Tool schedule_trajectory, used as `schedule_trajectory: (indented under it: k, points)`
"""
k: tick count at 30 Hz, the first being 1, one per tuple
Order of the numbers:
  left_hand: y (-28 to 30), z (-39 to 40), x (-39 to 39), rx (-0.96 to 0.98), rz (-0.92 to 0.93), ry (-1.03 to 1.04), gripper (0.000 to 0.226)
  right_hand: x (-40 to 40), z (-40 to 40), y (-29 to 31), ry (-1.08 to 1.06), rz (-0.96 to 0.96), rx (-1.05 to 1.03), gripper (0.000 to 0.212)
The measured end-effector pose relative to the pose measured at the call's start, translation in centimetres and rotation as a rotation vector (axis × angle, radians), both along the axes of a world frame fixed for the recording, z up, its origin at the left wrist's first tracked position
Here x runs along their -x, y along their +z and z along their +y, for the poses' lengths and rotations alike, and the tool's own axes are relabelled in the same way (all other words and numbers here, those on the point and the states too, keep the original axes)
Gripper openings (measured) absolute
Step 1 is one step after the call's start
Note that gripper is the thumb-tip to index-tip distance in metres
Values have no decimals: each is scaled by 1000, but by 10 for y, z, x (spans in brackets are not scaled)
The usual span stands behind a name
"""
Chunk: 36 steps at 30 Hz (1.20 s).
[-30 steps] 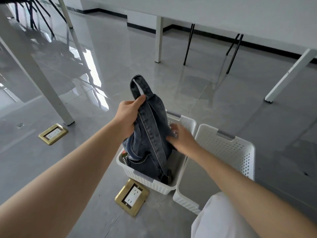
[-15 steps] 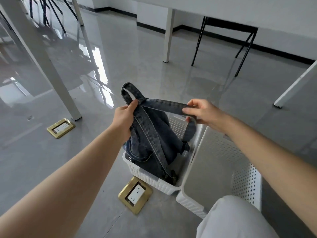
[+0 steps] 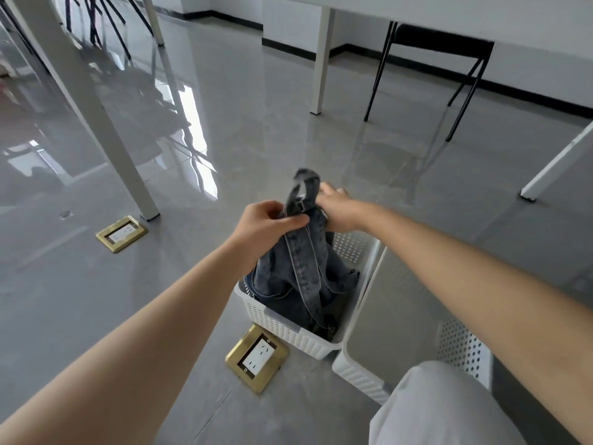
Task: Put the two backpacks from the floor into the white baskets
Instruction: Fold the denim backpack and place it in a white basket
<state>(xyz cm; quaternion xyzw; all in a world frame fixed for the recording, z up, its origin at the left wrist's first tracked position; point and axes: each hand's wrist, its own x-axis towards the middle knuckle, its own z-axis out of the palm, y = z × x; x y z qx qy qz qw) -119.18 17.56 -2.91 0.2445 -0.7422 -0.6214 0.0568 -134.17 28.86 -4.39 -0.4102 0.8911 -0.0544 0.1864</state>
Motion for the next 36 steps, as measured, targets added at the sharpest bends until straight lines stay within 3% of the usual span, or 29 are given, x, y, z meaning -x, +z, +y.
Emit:
schedule_trajectory:
  k: [3,5,7,10,13,16,18,20,24,27,29,33,36]
  points:
    - [-15,-2,-15,146,-26,-60,43,6,4,6,63,85,-1,13]
    - [-34,-7,-28,192,-62,-68,54,9,10,8,103,25,95,17]
    - [-55,-11,-36,290,-116,3,64,6,17,10,56,-165,211,16]
    - [-71,-6,-42,296,-129,129,73,2,26,12,63,-289,204,35]
    - [-80,-2,-48,378,-106,220,61,4,36,9,35,-295,108,32]
    - [-85,-6,-53,511,-117,253,23,5,45,8,17,-233,-49,49]
    - [-75,-9,-50,537,-82,234,18,10,50,17,45,-159,-91,41]
    - [-47,-13,-39,512,42,243,23,20,56,31,41,-27,55,20]
    - [-5,-14,-19,366,240,226,21,39,70,44,-263,206,555,12]
    - [-15,-2,-19,173,36,147,30,45,70,43,-330,269,369,22]
    - [-21,12,-25,160,-38,62,30,48,67,46,-376,304,279,25]
    - [-29,31,-27,-31,-42,-30,36,51,57,40,-456,324,429,31]
    - [-27,23,-20,-245,-8,43,35,55,38,36,-515,316,451,27]
